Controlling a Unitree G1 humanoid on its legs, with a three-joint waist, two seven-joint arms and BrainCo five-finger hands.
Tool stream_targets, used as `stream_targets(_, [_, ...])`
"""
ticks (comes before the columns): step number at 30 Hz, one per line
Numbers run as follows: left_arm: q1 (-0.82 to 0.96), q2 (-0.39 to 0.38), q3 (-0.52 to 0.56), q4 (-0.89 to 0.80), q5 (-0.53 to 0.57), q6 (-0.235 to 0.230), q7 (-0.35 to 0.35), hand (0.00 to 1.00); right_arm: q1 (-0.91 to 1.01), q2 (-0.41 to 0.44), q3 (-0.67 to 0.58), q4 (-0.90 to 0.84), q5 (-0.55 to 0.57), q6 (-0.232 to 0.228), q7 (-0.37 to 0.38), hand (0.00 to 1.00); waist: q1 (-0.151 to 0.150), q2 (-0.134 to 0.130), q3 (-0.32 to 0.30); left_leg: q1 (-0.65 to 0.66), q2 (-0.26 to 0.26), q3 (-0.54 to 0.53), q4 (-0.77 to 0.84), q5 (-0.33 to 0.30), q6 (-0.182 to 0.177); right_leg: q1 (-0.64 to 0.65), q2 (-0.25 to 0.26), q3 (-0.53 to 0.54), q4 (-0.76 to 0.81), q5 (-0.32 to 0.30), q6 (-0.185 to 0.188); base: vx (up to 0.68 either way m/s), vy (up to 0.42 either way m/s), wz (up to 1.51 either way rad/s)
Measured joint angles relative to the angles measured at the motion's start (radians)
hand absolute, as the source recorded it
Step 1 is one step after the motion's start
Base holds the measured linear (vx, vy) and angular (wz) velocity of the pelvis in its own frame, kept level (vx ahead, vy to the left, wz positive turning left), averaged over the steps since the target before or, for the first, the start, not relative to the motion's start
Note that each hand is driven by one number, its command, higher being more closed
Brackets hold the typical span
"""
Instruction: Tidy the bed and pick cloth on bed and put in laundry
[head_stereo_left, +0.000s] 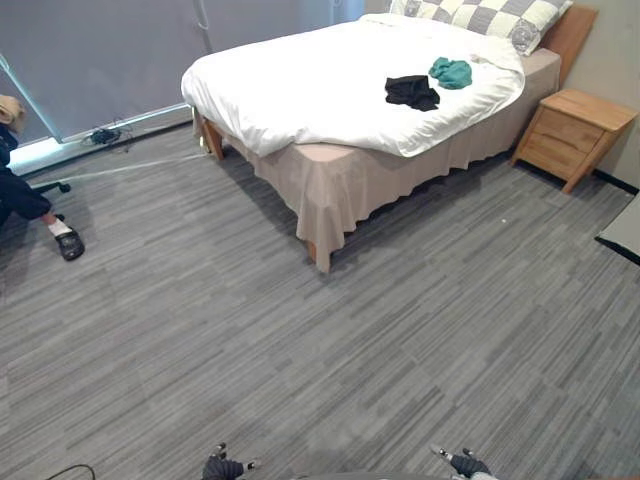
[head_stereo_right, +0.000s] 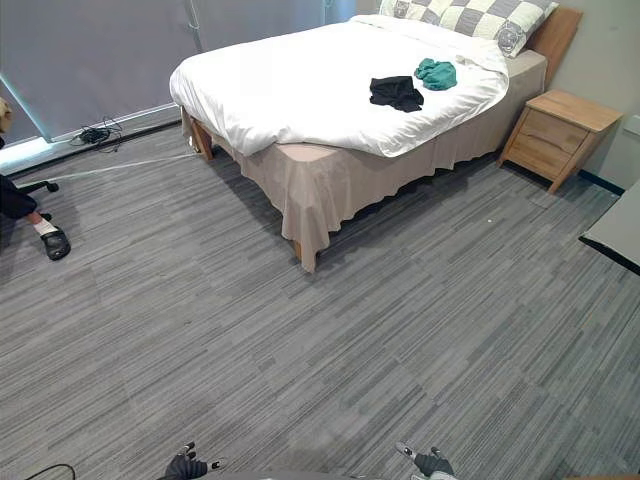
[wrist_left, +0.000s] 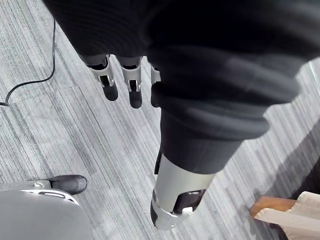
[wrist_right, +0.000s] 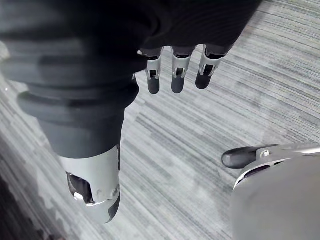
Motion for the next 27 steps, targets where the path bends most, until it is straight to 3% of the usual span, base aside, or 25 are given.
stream_targets(27, [0.0, 0.0, 0.002, 0.005, -0.043, 0.0, -0.017, 0.0, 0.0, 0.001, 0.007, 0.002, 0.003, 0.0, 0.002, 0.0, -0.001, -0.003, 0.001, 0.003, 0.0, -0.001, 0.0, 0.0, 0.0, 0.004, 0.0, -0.001, -0.001, 0.0, 0.0, 0.0, 0.0, 0.0])
